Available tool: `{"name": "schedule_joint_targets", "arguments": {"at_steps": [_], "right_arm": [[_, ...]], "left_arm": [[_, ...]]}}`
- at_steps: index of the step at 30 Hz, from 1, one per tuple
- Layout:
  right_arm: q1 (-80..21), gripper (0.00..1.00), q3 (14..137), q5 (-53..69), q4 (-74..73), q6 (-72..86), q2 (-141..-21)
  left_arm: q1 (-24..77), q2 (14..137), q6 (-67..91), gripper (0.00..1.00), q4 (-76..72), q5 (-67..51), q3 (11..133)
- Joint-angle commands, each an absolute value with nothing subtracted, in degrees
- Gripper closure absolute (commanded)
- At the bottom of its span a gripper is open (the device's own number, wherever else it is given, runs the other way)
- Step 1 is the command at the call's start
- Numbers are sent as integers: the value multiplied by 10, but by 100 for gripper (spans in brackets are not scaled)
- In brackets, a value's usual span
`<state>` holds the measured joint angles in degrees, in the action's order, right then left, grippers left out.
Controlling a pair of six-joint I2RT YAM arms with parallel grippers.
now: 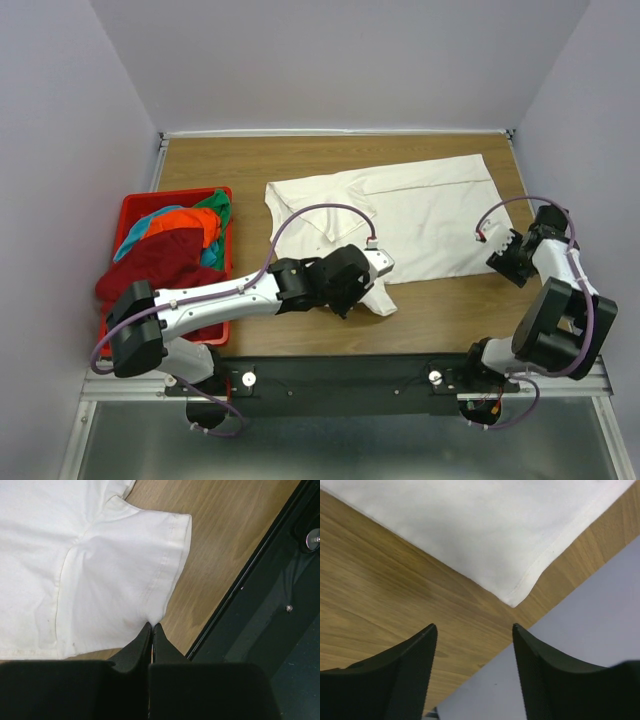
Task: Fold and stack the t-shirts
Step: Fold the tshirt
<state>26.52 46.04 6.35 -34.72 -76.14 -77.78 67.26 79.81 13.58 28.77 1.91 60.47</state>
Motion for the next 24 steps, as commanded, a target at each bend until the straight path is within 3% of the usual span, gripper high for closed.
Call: {"name": "schedule_joint_targets", "arguments": {"at_steps": [1,15,21,22,24], "right_arm": [[272,35,489,13,-344,-897,-829],[273,47,522,18,-329,-975,-931],[273,65,522,15,-318,-977,-969],[273,75,522,14,-316,-976,-970],[273,83,519,17,-309,-974,-970]], "left_arm": [[666,789,129,95,277,3,605],[658,813,131,95,287,-14,622],[654,811,132,95,289,-12,626],[651,809,133,95,289,-13,626],[646,809,130,96,289,-13,628]]}}
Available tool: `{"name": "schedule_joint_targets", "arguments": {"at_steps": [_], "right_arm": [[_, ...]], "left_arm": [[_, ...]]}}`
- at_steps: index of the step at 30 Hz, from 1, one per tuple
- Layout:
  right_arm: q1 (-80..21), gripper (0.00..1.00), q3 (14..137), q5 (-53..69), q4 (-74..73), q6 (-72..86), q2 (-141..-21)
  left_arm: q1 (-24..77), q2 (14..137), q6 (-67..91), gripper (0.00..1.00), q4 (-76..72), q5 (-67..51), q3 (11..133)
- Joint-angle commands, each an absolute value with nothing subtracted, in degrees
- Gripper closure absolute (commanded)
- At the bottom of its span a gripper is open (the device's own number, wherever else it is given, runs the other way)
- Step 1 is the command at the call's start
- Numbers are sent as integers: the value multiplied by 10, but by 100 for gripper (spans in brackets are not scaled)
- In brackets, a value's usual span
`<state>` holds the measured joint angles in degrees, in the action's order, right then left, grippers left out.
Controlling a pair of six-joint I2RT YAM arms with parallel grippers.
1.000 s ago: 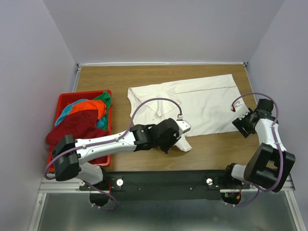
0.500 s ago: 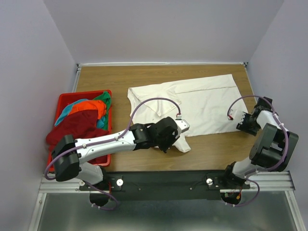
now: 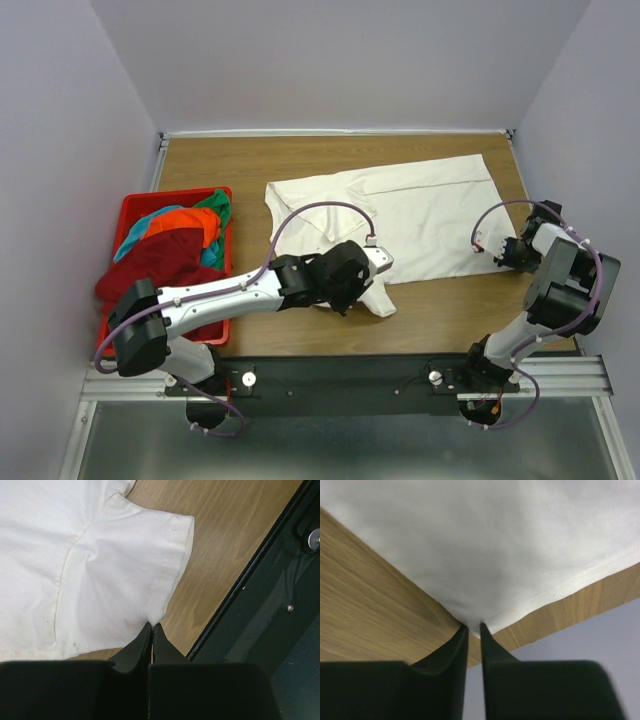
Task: Fold and stack the t-shirts
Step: Fold the tshirt
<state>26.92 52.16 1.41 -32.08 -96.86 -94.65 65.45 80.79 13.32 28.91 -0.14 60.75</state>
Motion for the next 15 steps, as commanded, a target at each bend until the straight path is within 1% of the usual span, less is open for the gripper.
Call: {"name": "schedule_joint_targets", "arguments": {"at_steps": [1,3,5,6,11,15], "right_arm": [[273,85,519,18,-307,-973,-969],[273,90,520,27,-302,-970,-964],[273,98,522,33,-299,-962,-959],[273,99,527,36,-297,-958,-956],[273,100,541,54,-297,-924,-934],[273,100,544,85,-297,-918,-895]], "left_arm": [[643,810,129,95,289,-13,629],[640,810,126,95,291,-13,633],[635,811,123,95,291,-14,635],[634,811,122,95,293,-13,639],[620,810,107,96,298,-13,652],[592,809,82,96,316,-11,679]]}}
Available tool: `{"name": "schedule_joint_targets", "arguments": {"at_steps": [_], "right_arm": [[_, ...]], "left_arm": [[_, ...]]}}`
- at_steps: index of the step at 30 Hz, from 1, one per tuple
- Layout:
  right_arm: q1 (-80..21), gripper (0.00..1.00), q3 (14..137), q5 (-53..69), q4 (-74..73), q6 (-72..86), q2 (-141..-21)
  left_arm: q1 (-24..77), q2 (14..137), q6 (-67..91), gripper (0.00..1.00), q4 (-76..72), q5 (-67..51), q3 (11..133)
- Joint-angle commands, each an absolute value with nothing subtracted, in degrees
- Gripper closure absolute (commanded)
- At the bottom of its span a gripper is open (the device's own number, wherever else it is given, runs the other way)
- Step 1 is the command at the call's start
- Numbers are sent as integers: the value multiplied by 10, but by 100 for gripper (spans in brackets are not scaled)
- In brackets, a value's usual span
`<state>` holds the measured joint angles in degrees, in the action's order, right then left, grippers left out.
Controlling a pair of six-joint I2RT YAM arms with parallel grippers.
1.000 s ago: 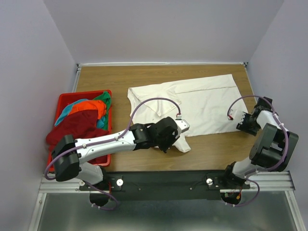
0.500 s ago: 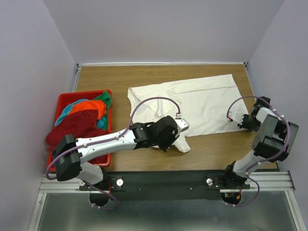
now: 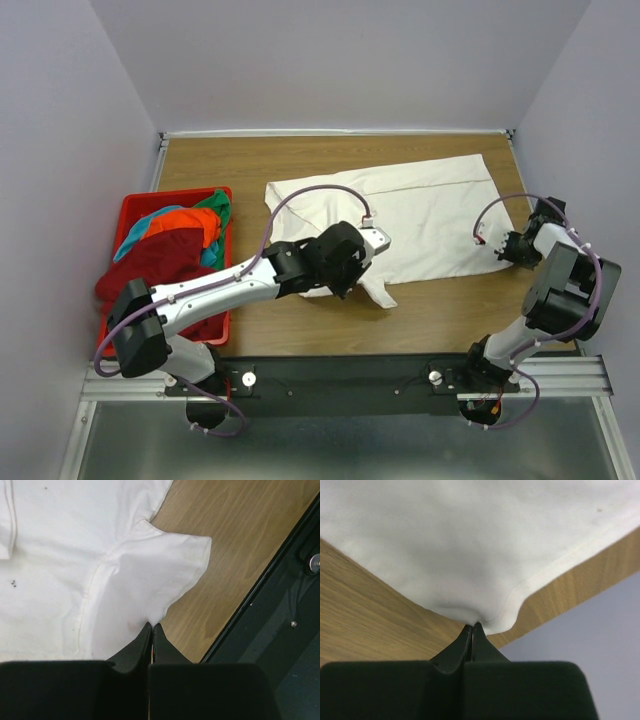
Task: Fold and stack the t-shirts
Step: Fold the tshirt
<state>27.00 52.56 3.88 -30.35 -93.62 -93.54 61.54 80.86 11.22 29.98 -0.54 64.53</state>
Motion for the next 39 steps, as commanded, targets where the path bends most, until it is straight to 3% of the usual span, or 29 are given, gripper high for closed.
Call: {"name": "schedule_joint_targets", "arguments": {"at_steps": [1,17,39], "right_arm": [[273,99,547,90,-296,-911,-890],[273,100,613,146,-296,-795,-908],[268,100,684,226,-176,-562,-1004]], "left_arm": [[587,809,77,95,317,-11,682],[462,825,7,95,323,-25,769],[366,1003,-34,96,357,20,992]]}}
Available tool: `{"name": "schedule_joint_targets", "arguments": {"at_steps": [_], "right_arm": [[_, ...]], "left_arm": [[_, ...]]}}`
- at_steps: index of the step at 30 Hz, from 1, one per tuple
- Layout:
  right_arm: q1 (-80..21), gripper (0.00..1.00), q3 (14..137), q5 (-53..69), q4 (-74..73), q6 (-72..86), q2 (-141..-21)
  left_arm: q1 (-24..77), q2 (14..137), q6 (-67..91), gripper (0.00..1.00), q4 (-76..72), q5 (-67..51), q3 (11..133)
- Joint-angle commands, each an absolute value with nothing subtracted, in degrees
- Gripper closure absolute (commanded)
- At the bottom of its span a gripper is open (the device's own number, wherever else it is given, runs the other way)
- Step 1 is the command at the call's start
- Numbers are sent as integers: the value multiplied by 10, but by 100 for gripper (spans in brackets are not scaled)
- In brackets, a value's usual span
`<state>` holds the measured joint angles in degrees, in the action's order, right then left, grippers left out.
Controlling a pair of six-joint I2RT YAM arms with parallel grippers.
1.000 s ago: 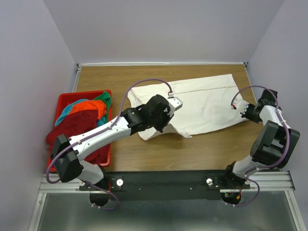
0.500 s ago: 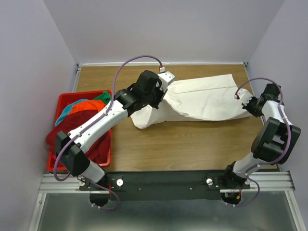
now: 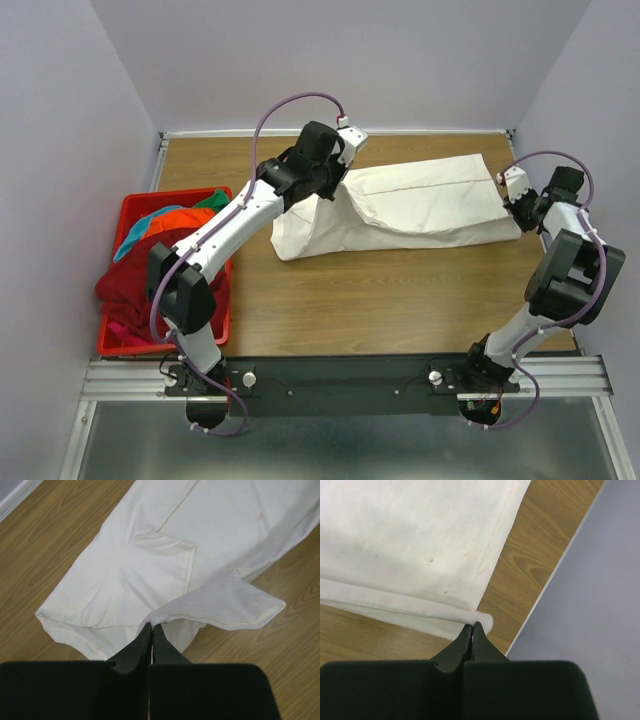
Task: Fold and stack the t-shirts
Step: Fold the tshirt
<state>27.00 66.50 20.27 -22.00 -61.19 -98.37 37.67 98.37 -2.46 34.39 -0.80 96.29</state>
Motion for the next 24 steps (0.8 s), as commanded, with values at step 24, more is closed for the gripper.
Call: {"name": "schedule_joint_targets", "arguments": {"at_steps": [24], "right_arm": [[219,100,743,207,-99,-463,-1088]], "left_arm": [[321,1086,-40,96,365,33,1049]]}}
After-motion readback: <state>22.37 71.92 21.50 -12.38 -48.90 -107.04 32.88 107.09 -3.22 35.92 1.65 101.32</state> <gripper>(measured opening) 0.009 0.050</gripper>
